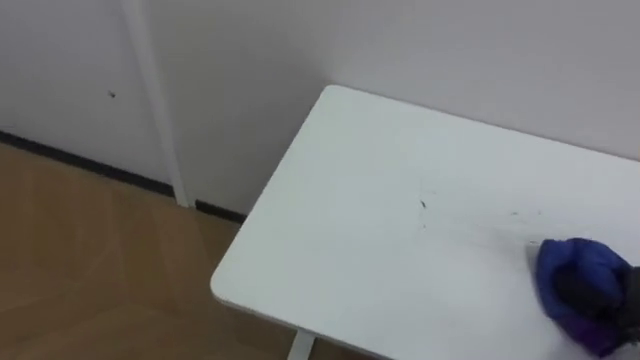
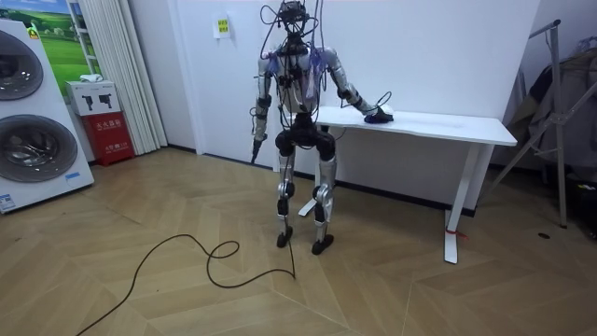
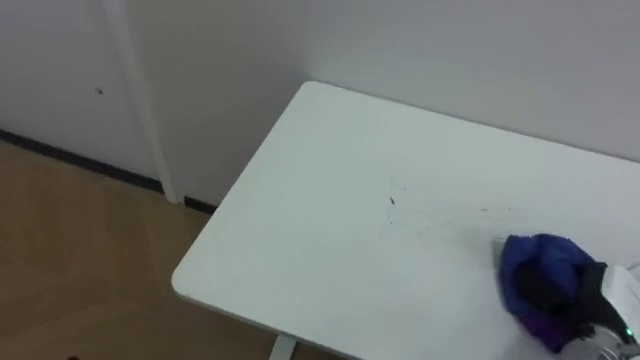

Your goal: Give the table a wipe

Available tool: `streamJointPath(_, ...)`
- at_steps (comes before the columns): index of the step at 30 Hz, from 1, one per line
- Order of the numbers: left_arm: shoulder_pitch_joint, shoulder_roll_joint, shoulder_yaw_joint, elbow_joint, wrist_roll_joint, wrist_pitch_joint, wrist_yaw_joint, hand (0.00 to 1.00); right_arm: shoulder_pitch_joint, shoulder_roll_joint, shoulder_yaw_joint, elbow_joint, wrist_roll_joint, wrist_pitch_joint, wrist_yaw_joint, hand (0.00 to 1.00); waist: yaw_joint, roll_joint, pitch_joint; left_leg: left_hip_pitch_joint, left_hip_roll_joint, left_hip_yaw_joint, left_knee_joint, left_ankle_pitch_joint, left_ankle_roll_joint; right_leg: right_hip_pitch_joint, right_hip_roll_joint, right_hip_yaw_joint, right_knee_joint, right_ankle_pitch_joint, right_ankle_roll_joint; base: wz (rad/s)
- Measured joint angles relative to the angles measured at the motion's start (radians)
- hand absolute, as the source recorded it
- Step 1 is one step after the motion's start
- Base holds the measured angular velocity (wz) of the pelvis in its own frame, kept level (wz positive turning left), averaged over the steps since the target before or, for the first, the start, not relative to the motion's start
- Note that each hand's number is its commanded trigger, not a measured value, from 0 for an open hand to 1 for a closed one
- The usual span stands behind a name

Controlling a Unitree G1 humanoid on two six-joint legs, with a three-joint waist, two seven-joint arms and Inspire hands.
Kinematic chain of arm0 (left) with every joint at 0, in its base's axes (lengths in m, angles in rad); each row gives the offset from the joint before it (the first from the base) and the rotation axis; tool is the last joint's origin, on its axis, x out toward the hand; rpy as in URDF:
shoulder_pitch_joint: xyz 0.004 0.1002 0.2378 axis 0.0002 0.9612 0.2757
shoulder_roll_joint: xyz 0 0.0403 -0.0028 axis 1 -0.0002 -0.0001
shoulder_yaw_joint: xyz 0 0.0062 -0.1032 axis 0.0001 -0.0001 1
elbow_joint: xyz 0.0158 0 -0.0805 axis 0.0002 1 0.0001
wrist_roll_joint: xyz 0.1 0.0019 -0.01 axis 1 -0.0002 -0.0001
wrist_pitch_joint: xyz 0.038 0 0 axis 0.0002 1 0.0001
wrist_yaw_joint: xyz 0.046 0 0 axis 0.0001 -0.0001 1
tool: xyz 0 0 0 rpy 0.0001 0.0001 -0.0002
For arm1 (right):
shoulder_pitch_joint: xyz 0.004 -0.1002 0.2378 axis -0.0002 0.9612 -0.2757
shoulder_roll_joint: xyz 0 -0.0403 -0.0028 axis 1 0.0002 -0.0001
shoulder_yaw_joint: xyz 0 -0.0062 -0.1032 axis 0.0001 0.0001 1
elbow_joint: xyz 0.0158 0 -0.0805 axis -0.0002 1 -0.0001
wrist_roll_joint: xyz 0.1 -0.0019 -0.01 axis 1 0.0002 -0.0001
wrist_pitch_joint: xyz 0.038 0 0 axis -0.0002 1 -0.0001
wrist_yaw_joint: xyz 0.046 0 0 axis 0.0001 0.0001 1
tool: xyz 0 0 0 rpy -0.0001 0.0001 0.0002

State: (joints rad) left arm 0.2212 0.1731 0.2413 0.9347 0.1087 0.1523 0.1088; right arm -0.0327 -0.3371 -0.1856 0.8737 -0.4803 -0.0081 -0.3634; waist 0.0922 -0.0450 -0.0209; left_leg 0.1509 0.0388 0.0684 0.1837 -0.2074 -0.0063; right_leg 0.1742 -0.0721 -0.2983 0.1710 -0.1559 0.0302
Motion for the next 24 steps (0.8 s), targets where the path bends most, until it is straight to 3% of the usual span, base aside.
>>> streamJointPath(2, -0.015, -0.010, -0.039, 0.000, -0.017, 0.003, -0.003, 0.00, -0.035, 0.028, 0.041, -0.041, -0.011, 0.069, 0.003, 1.00, 0.009, 0.008, 0.0012, 0.000, 0.009, 0.023, 0.001, -0.001, -0.008, -0.016, 0.009, 0.025, 0.005, 0.004, -0.007, -0.47)
streamJointPath(3, -0.035, -0.020, -0.060, 0.000, -0.019, 0.011, -0.005, 0.00, -0.046, 0.048, 0.071, -0.110, -0.048, 0.137, 0.022, 1.00, 0.033, 0.012, 0.0032, -0.004, 0.018, 0.049, 0.001, 0.000, -0.014, -0.036, 0.013, 0.038, 0.015, 0.006, -0.014, -0.65)
streamJointPath(4, -0.060, -0.026, -0.087, 0.004, -0.020, 0.021, -0.005, 0.00, -0.059, 0.070, 0.143, -0.199, -0.091, 0.199, 0.061, 1.00, 0.052, 0.014, 0.0047, -0.011, 0.026, 0.072, 0.000, 0.004, -0.019, -0.060, 0.019, 0.056, 0.023, 0.009, -0.023, -0.65)
streamJointPath(5, -0.073, -0.026, -0.104, 0.012, -0.021, 0.024, -0.006, 0.00, -0.071, 0.084, 0.195, -0.243, -0.119, 0.224, 0.089, 1.00, 0.055, 0.014, 0.0048, -0.017, 0.028, 0.077, -0.001, 0.009, -0.018, -0.071, 0.023, 0.066, 0.029, 0.011, -0.027, -0.65)
streamJointPath(6, -0.108, -0.027, -0.138, 0.036, -0.028, 0.032, -0.007, 0.00, -0.113, 0.118, 0.308, -0.330, -0.167, 0.266, 0.152, 1.00, 0.069, 0.012, 0.0084, -0.020, 0.031, 0.098, -0.009, 0.017, -0.022, -0.100, 0.025, 0.082, 0.054, 0.009, -0.035, -0.56)
streamJointPath(7, -0.143, -0.029, -0.165, 0.055, -0.028, 0.041, -0.013, 0.00, -0.167, 0.156, 0.411, -0.374, -0.228, 0.281, 0.202, 1.00, 0.089, 0.012, 0.0126, -0.021, 0.036, 0.115, -0.016, 0.024, -0.026, -0.127, 0.025, 0.082, 0.074, 0.006, -0.043, -0.51)
streamJointPath(8, -0.159, -0.031, -0.176, 0.060, -0.032, 0.042, -0.016, 0.00, -0.204, 0.186, 0.462, -0.377, -0.250, 0.281, 0.226, 1.00, 0.097, 0.011, 0.0156, -0.021, 0.038, 0.118, -0.014, 0.025, -0.028, -0.142, 0.023, 0.082, 0.086, 0.003, -0.047, -0.25)
streamJointPath(9, -0.188, -0.035, -0.194, 0.062, -0.038, 0.043, -0.026, 0.00, -0.278, 0.241, 0.530, -0.370, -0.270, 0.279, 0.266, 1.00, 0.115, 0.007, 0.0273, -0.027, 0.038, 0.120, -0.007, 0.027, -0.030, -0.160, 0.013, 0.079, 0.114, -0.009, -0.052, 0.00)
streamJointPath(10, -0.218, -0.041, -0.206, 0.062, -0.035, 0.042, -0.036, 0.00, -0.352, 0.276, 0.556, -0.343, -0.277, 0.247, 0.293, 1.00, 0.142, 0.002, 0.0407, -0.040, 0.038, 0.118, 0.007, 0.025, -0.028, -0.182, 0.002, 0.075, 0.145, -0.026, -0.054, 0.11)
streamJointPath(12, -0.228, -0.043, -0.209, 0.054, -0.028, 0.044, -0.039, 0.00, -0.429, 0.291, 0.557, -0.294, -0.276, 0.216, 0.306, 1.00, 0.182, 0.008, 0.0425, -0.071, 0.049, 0.113, 0.027, 0.019, -0.022, -0.221, -0.018, 0.056, 0.202, -0.042, -0.044, 0.24)
streamJointPath(14, -0.222, -0.028, -0.204, 0.050, -0.027, 0.048, -0.039, 0.00, -0.456, 0.284, 0.518, -0.266, -0.270, 0.217, 0.300, 1.00, 0.212, 0.008, 0.0424, -0.104, 0.057, 0.109, 0.065, 0.013, -0.022, -0.279, -0.107, -0.016, 0.355, -0.089, -0.016, 0.33)
streamJointPath(15, -0.212, -0.015, -0.204, 0.050, -0.028, 0.055, -0.040, 0.00, -0.455, 0.270, 0.491, -0.214, -0.261, 0.225, 0.279, 1.00, 0.212, 0.008, 0.0420, -0.117, 0.058, 0.099, 0.104, 0.005, -0.021, -0.278, -0.213, -0.044, 0.427, -0.111, 0.012, 0.71)
streamJointPath(16, -0.211, 0.005, -0.202, 0.046, -0.023, 0.062, -0.041, 0.00, -0.441, 0.238, 0.472, -0.163, -0.243, 0.240, 0.264, 1.00, 0.213, 0.005, 0.0401, -0.129, 0.071, 0.100, 0.123, 0.003, -0.026, -0.276, -0.305, -0.043, 0.457, -0.107, 0.026, 0.76)
streamJointPath(17, -0.211, 0.011, -0.200, 0.038, -0.010, 0.063, -0.040, 0.00, -0.433, 0.220, 0.465, -0.142, -0.231, 0.246, 0.256, 1.00, 0.212, 0.001, 0.0375, -0.136, 0.084, 0.104, 0.128, 0.000, -0.031, -0.277, -0.336, -0.031, 0.456, -0.101, 0.033, 0.69)
streamJointPath(19, -0.212, 0.044, -0.149, 0.036, 0.036, 0.063, -0.040, 0.00, -0.412, 0.182, 0.389, -0.103, -0.161, 0.208, 0.207, 1.00, 0.213, -0.004, 0.0344, -0.164, 0.151, 0.118, 0.168, -0.018, -0.081, -0.266, -0.406, -0.004, 0.363, -0.021, 0.047, 0.22)
streamJointPath(20, -0.212, 0.053, -0.133, 0.035, 0.041, 0.065, -0.040, 0.00, -0.409, 0.174, 0.375, -0.091, -0.151, 0.197, 0.201, 1.00, 0.211, -0.004, 0.0343, -0.166, 0.171, 0.111, 0.178, -0.022, -0.097, -0.250, -0.412, -0.006, 0.321, 0.008, 0.049, 0.00)
streamJointPath(21, -0.212, 0.081, -0.124, 0.022, 0.045, 0.070, -0.037, 0.00, -0.388, 0.158, 0.342, -0.083, -0.139, 0.178, 0.188, 1.00, 0.202, -0.006, 0.0339, -0.174, 0.209, 0.087, 0.199, -0.026, -0.132, -0.216, -0.410, -0.019, 0.248, 0.063, 0.057, 0.14)
streamJointPath(22, -0.213, 0.103, -0.125, 0.011, 0.050, 0.070, -0.034, 0.00, -0.360, 0.135, 0.319, -0.076, -0.120, 0.153, 0.185, 1.00, 0.184, -0.020, 0.0282, -0.176, 0.251, 0.064, 0.211, -0.022, -0.170, -0.189, -0.403, -0.052, 0.207, 0.101, 0.069, 0.15)
streamJointPath(23, -0.214, 0.114, -0.125, 0.006, 0.050, 0.070, -0.031, 0.00, -0.358, 0.124, 0.310, -0.070, -0.118, 0.144, 0.183, 1.00, 0.176, -0.024, 0.0299, -0.176, 0.272, 0.063, 0.216, -0.017, -0.188, -0.190, -0.394, -0.062, 0.209, 0.108, 0.071, 0.00)
streamJointPath(24, -0.221, 0.132, -0.122, 0.007, 0.045, 0.067, -0.021, 0.00, -0.353, 0.101, 0.300, -0.063, -0.111, 0.133, 0.178, 1.00, 0.160, -0.041, 0.0290, -0.176, 0.312, 0.067, 0.229, -0.005, -0.211, -0.210, -0.374, -0.074, 0.247, 0.076, 0.119, -0.41)
